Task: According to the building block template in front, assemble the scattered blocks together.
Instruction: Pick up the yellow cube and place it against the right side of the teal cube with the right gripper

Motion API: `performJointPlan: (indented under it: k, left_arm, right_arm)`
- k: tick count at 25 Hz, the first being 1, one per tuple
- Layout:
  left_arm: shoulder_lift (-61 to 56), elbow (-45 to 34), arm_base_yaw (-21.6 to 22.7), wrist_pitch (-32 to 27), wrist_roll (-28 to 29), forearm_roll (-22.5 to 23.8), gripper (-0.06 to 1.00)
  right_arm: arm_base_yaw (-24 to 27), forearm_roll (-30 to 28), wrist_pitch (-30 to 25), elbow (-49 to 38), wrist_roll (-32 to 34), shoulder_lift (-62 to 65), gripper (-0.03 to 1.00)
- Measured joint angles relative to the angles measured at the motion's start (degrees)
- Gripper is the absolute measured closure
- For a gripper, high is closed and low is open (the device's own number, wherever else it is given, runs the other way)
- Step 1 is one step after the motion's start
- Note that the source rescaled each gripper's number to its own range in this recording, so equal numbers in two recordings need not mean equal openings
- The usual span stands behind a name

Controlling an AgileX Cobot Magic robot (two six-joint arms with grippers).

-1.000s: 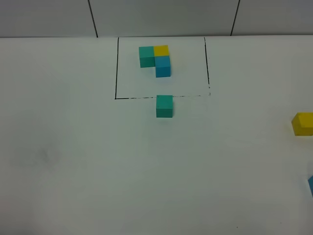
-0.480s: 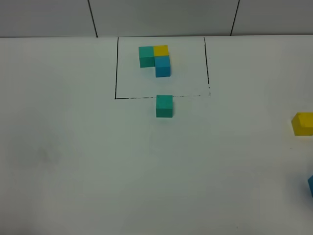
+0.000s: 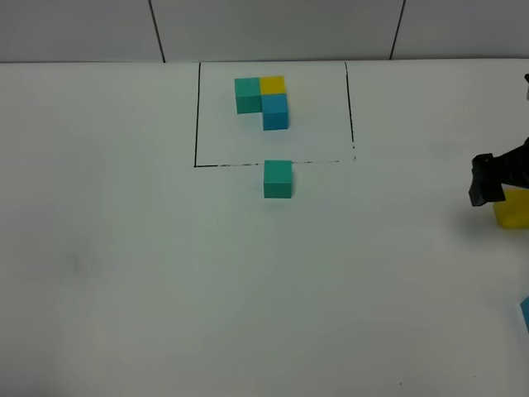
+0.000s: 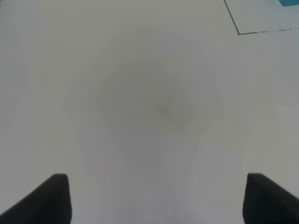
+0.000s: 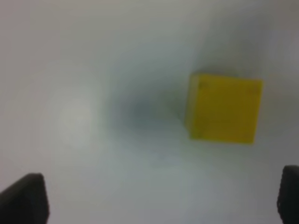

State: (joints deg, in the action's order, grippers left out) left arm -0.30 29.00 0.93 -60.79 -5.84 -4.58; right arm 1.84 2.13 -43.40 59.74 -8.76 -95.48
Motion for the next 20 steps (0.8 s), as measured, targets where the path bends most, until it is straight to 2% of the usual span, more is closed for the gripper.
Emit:
performJointPlan:
  k: [6,13,17,20]
  left_arm:
    - [0.00,0.00,0.00,0.00,0.07,0.00,0.23]
    - [0.00,0.00,0.00,0.00,0.01,0.00,0.23]
    - [0.00,0.00,0.00,0.00,0.01,0.00,0.23]
    - [0.00,0.00,0.00,0.00,0.01,0.00,0.23]
  right_arm:
    - [3.84,4.34,1.39,1.84,-7.88,-7.06,-0.03]
    - [6.33,4.59,4.33,2.10,-9.12,-11.04,-0.03]
    - [7.75,4.59,5.43,2.10,-9.38,-13.07,0.03]
    - [7.87,4.59,6.67,2.12,-9.60,-14.32,0.14]
